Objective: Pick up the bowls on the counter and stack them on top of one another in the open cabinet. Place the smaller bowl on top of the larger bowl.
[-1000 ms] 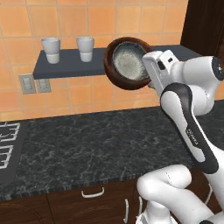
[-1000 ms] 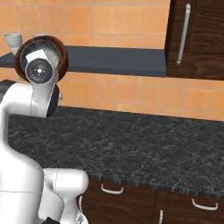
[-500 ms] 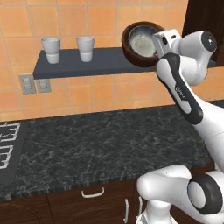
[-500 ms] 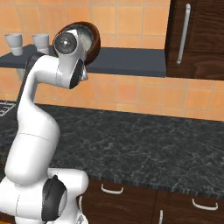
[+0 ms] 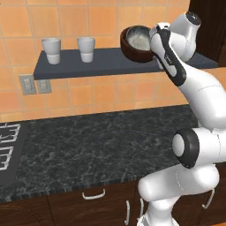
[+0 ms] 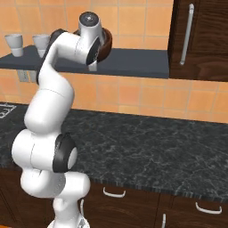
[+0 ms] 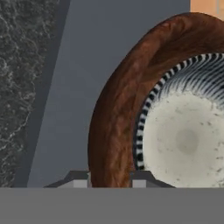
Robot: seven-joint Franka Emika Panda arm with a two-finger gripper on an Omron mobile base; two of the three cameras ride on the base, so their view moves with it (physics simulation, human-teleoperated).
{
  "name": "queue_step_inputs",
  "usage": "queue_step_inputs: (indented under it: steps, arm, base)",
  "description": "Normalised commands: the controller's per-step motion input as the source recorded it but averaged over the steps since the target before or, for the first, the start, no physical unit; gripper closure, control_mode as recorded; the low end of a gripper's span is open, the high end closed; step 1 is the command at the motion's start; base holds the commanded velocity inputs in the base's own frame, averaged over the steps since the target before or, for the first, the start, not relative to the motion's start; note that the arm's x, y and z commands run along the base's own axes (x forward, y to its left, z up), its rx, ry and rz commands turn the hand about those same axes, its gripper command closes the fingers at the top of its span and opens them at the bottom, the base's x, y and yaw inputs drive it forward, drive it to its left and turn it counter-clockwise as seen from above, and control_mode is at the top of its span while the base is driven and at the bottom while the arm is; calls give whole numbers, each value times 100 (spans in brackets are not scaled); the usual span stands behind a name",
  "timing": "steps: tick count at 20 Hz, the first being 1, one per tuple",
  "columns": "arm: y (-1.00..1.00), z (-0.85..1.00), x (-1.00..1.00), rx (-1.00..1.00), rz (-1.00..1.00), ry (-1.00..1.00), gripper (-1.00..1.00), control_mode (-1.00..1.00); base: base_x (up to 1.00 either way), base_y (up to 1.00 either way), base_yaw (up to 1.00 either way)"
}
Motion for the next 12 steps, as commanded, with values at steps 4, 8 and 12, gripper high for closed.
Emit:
queue_step_inputs:
  steps: [4, 8, 12]
  arm:
    - [6, -4, -8, -1, -4, -7, -100, -100]
    - [35, 0, -100, -1, 0, -23, -100, -100]
    - [85, -37, -100, -3, 1, -11, -100, -100]
  base:
    - [0, 0, 0]
    - [0, 0, 0]
    - [0, 0, 0]
